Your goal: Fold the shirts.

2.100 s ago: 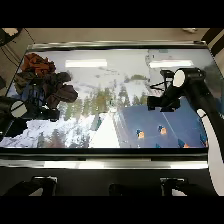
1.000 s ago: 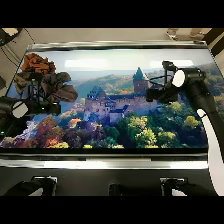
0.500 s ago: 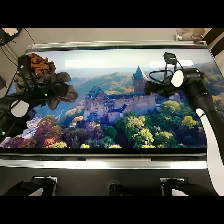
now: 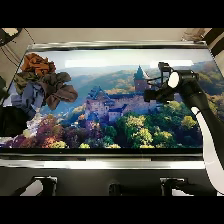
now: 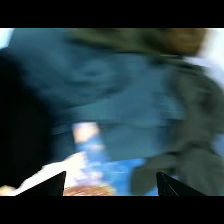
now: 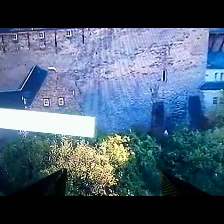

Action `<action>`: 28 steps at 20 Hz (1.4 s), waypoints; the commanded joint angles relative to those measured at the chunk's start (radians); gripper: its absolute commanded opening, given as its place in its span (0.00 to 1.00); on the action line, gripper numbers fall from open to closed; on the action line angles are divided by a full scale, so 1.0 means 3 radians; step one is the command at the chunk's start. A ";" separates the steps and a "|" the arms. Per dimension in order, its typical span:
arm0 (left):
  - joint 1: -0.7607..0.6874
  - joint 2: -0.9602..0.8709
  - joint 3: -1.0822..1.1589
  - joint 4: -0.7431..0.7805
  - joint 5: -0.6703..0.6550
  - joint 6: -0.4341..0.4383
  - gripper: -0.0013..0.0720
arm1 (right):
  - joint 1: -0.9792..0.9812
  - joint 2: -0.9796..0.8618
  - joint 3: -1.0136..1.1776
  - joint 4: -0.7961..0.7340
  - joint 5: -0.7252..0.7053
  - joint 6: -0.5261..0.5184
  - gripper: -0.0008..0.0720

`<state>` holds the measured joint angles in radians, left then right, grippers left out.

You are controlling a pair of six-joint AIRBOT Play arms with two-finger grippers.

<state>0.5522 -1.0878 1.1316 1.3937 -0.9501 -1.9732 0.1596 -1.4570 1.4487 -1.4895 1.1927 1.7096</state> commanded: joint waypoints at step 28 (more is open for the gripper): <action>0.0715 -0.0868 -0.0661 -0.0354 0.0942 0.0871 0.07 | 0.0003 0.0069 0.0000 0.0242 0.1091 0.0369 0.95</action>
<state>0.7738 -1.3964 0.9081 1.3552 -0.6640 -1.7176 0.1596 -1.4506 1.4487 -1.3975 1.5013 1.8404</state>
